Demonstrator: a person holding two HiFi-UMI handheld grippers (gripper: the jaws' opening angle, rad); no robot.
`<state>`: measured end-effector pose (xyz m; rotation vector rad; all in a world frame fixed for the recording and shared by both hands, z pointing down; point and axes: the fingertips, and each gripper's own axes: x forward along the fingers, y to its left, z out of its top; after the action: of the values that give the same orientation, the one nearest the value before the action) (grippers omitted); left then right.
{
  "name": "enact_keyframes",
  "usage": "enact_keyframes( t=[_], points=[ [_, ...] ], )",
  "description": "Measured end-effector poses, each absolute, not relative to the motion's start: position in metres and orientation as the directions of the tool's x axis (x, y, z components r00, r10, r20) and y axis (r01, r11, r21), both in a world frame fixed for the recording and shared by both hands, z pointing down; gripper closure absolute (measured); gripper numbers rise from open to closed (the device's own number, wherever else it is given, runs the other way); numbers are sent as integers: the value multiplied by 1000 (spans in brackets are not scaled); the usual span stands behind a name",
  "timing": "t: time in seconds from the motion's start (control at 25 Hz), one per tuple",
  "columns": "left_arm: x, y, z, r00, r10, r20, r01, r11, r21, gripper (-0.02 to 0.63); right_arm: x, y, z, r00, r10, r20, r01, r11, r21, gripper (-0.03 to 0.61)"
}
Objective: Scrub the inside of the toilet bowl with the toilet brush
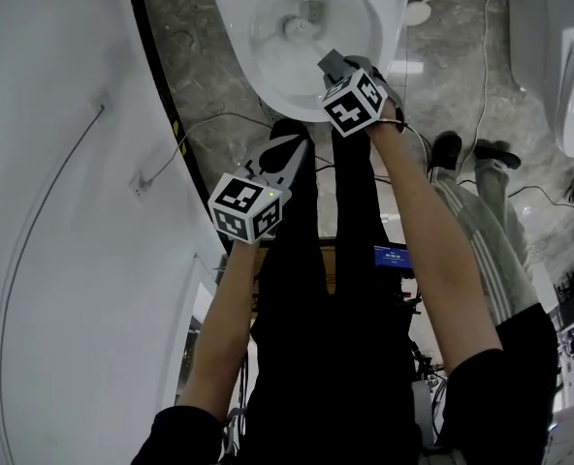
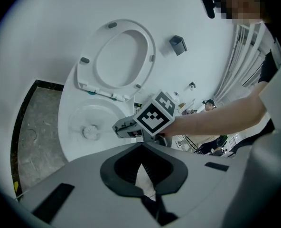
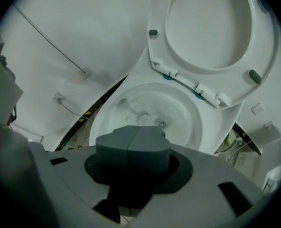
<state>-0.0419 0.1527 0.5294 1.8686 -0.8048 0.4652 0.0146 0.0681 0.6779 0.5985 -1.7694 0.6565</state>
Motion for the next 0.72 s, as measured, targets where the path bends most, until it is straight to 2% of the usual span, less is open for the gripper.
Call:
enact_keyframes(
  t=[0.28,0.72],
  points=[
    [-44,140,533,694,-352,628,-717,-260,647,606,21,94,670,-276,-53,960,-624,770,-136,421],
    [-48,133,528,685,-381,622,-724,-257,640,607,45,126,666,-183,-71,981,-386,922,-6,422]
  ],
)
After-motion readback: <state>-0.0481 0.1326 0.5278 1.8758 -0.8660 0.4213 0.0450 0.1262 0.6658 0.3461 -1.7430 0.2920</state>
